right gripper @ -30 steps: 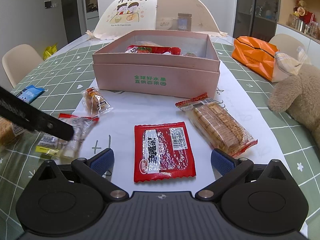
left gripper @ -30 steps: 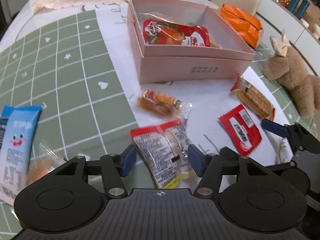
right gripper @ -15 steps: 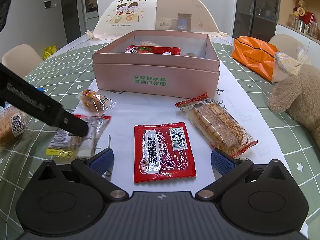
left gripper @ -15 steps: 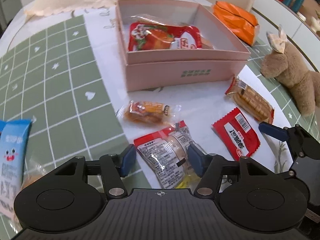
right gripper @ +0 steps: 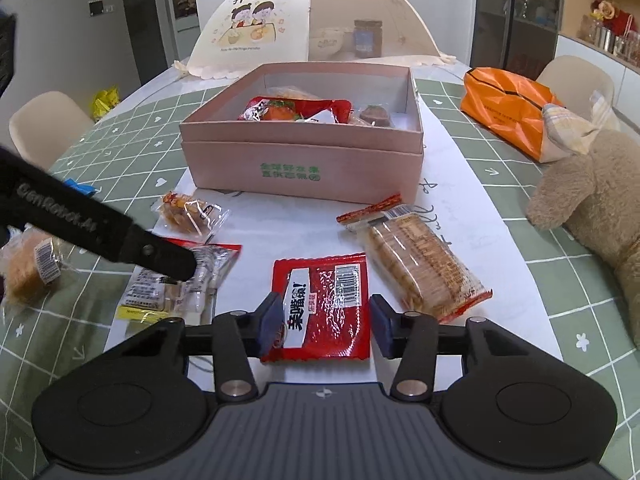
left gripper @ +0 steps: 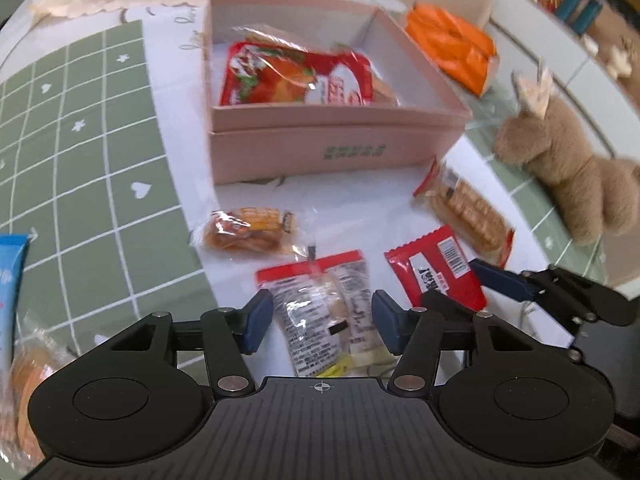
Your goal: Organize snacks
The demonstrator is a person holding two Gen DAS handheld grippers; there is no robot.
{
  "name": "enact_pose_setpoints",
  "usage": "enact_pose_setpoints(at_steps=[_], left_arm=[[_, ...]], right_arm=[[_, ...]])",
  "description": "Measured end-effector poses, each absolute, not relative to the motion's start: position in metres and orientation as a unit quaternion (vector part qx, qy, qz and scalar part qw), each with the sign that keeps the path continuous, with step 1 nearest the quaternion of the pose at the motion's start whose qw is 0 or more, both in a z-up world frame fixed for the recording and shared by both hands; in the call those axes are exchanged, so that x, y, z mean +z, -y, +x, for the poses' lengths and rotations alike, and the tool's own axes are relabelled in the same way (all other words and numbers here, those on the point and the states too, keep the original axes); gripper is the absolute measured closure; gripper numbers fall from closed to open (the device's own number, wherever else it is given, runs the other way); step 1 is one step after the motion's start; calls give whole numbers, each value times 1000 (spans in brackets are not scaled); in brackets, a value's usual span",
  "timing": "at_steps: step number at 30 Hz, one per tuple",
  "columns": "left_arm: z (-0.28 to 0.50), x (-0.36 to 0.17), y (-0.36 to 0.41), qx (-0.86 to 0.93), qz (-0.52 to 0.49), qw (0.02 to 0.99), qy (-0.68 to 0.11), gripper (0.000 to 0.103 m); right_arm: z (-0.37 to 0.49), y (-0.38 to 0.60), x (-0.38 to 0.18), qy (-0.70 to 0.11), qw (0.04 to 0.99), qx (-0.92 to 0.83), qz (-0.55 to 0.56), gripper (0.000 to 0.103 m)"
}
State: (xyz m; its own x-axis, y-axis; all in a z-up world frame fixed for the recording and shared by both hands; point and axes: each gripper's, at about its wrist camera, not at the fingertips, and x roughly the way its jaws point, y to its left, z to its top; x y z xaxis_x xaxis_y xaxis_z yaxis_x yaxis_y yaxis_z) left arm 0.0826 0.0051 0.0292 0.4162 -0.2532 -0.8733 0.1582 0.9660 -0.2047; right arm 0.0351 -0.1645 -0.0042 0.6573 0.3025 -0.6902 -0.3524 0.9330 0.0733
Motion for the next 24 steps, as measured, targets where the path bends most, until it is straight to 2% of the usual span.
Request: enact_pose_setpoints(at_steps=[2, 4, 8, 10, 12, 15, 17, 19, 20, 21, 22, 24], left_arm=[[85, 28, 4, -126, -17, 846, -518, 39], [86, 27, 11, -128, 4, 848, -514, 37], [88, 26, 14, -132, 11, 848, -513, 35], [92, 26, 15, -131, 13, 849, -512, 29], [97, 24, 21, -129, 18, 850, -510, 24], [102, 20, 33, -132, 33, 849, -511, 9], [100, 18, 42, -131, 60, 850, -507, 7], [97, 17, 43, -143, 66, 851, -502, 9], [94, 19, 40, -147, 67, 852, -498, 14], [89, 21, 36, -149, 70, 855, -491, 33], [84, 23, 31, -154, 70, 857, -487, 41], [77, 25, 20, -167, 47, 853, -493, 43]], right_arm=[[31, 162, -6, -370, 911, 178, -29, 54], [27, 158, -9, -368, 913, 174, -31, 48], [14, 147, -13, -341, 922, 164, -76, 44], [15, 148, -13, -341, 923, 159, -79, 39], [19, 151, -14, -345, 924, 151, -73, 27], [25, 161, -16, -357, 921, 150, -40, 22], [25, 161, -17, -354, 923, 146, -43, 21], [24, 160, -18, -352, 924, 143, -40, 20], [23, 160, -18, -352, 924, 143, -41, 20], [24, 161, -18, -353, 924, 144, -40, 20], [24, 161, -17, -355, 922, 146, -41, 20], [25, 163, -16, -361, 920, 149, -41, 20]])
